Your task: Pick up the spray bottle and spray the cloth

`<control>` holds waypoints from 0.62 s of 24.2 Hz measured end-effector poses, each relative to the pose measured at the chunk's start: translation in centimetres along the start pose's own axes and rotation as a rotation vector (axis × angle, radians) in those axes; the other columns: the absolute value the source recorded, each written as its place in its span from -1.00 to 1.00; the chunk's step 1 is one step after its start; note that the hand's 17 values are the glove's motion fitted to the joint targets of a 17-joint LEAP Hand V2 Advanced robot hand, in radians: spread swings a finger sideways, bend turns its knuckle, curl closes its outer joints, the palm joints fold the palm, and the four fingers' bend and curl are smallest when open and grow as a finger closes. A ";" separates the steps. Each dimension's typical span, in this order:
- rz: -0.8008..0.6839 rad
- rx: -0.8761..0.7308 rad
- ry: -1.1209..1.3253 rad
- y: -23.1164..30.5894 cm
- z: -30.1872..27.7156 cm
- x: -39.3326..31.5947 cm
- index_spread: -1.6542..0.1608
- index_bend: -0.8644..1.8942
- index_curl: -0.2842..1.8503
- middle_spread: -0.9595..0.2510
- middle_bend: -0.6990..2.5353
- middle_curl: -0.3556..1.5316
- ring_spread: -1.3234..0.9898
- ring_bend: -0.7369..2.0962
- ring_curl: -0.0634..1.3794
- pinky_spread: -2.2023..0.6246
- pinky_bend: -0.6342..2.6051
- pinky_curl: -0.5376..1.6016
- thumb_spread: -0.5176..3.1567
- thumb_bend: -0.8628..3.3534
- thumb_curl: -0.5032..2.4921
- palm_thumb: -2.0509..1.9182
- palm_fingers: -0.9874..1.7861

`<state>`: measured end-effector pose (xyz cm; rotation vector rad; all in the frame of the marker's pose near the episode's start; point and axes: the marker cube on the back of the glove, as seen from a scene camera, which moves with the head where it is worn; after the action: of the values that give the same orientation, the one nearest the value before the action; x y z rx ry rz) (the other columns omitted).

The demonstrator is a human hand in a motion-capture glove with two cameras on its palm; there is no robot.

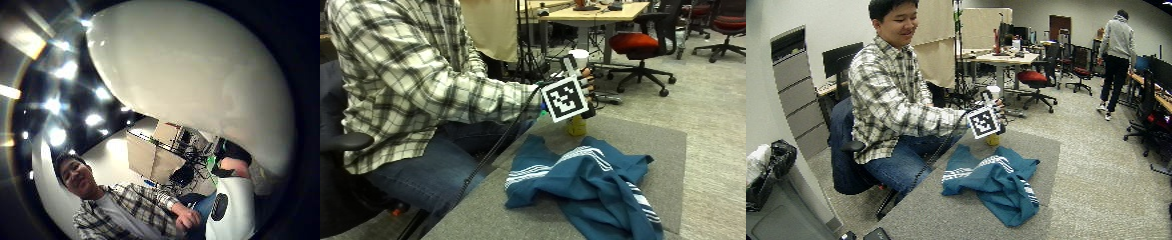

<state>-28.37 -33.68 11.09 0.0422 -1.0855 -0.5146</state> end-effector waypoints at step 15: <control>-0.005 -0.065 0.142 0.8 -1.2 -0.3 0.44 -0.30 -0.45 0.39 -0.48 -0.13 0.09 -0.23 -0.28 0.66 -0.31 -0.12 -0.26 -0.61 -0.19 0.51 -0.28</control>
<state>-27.17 -33.14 10.53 0.0237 -0.9296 -0.5430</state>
